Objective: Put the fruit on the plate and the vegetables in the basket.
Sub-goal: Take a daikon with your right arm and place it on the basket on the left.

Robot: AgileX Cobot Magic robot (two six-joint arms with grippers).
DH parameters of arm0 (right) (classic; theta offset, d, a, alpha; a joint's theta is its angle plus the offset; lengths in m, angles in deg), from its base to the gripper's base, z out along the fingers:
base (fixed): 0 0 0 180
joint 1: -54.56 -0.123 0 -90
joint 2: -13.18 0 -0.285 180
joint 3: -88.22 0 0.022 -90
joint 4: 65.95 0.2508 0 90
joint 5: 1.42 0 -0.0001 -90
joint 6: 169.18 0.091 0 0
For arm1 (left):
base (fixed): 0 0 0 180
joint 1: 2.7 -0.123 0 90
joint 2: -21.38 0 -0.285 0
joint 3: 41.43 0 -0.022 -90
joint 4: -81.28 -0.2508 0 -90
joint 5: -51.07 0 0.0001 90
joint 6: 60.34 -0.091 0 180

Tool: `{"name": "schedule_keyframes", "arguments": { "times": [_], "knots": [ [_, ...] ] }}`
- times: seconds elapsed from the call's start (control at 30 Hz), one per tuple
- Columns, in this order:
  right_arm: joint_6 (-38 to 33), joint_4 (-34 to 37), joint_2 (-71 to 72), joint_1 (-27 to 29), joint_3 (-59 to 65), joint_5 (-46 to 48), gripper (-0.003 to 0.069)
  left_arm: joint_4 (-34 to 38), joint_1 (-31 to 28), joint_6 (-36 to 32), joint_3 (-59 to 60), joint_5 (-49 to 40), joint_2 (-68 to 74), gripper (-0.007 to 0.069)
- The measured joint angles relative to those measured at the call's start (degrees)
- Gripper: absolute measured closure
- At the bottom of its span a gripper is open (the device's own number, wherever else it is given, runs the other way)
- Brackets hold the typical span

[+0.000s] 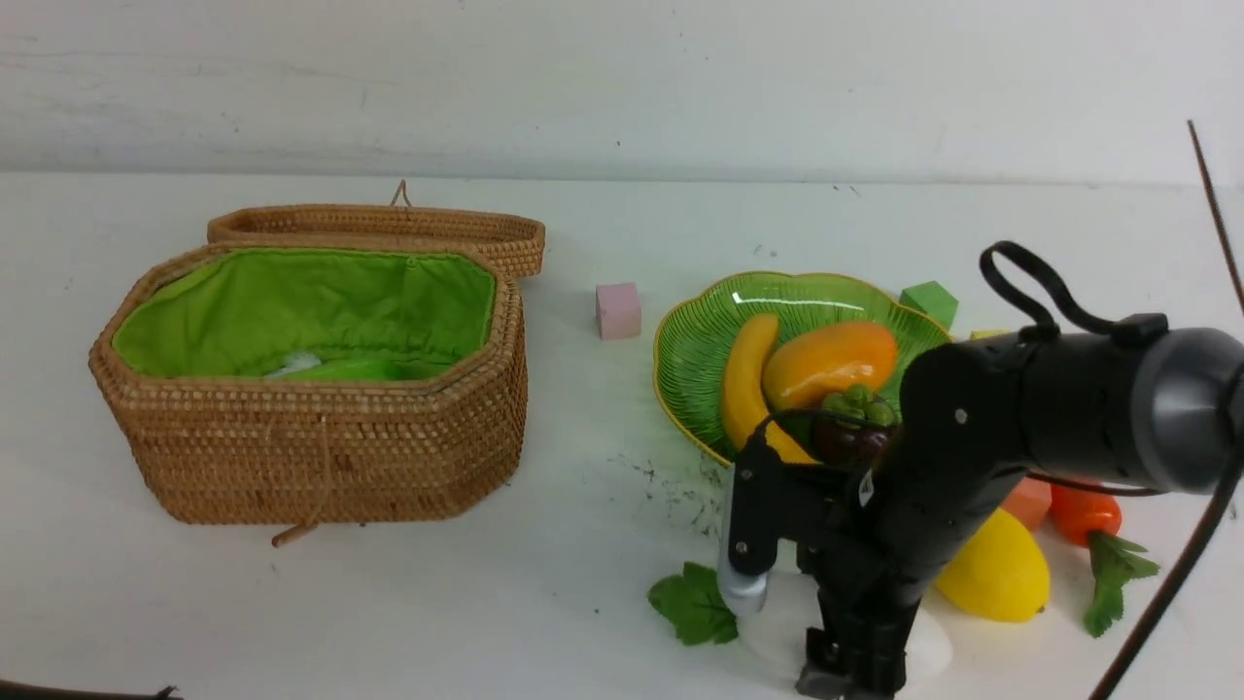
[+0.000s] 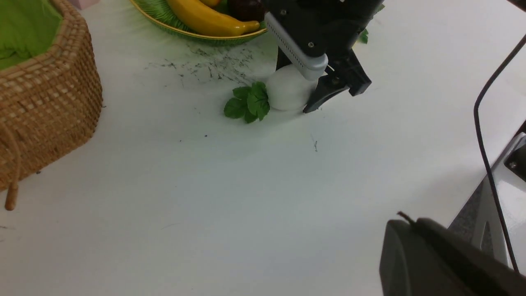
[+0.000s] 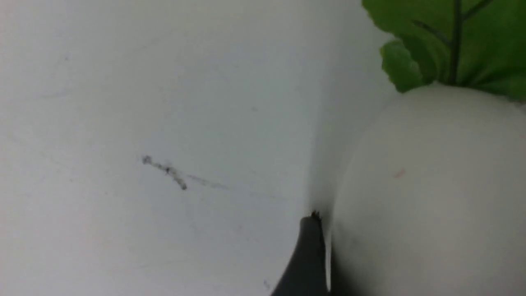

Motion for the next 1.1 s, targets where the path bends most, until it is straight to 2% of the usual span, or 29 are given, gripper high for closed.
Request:
{"name": "schedule_keyframes", "arguments": {
  "times": [0.1,0.23,0.37,0.43,0.6,0.7,0.8,0.9,1.1],
  "knots": [
    [0.0,1.6,-0.5,0.0,0.0,0.4,0.0123,-0.4,0.0,0.0,0.0,-0.8,0.0,0.0638],
    [1.8,3.5,-0.5,0.0,0.0,1.5,0.0129,-2.6,0.0,0.4,0.0,-1.6,0.0,0.0638],
    [9.8,5.5,0.4,-1.4,-3.2,4.6,0.0129,-5.9,0.0,3.6,0.0,-2.0,-0.2,0.0638],
    [13.0,5.8,2.0,-3.6,-6.9,6.3,0.0129,-7.6,0.0,5.3,0.0,-2.0,-0.6,0.0638],
    [15.6,6.1,4.1,-10.5,-19.5,5.8,0.0129,-14.4,0.0,11.7,0.0,-2.0,-1.6,0.0638],
    [15.7,6.6,2.9,-14.4,-28.7,0.7,0.0129,-19.8,0.0,17.5,0.0,-2.3,-1.7,0.0638],
    [15.7,8.0,-1.4,-15.9,-38.4,-7.9,0.0129,-24.7,0.0,22.2,0.0,-2.7,-1.8,0.0637],
    [15.7,9.8,-6.5,-16.0,-44.2,-15.7,0.0129,-26.7,0.0,23.8,0.0,-2.8,-2.0,0.0637],
    [15.7,10.7,-17.3,-16.0,-49.8,-27.1,0.0129,-26.3,0.0,24.2,0.0,-2.9,-2.0,0.0634]
  ]
}}
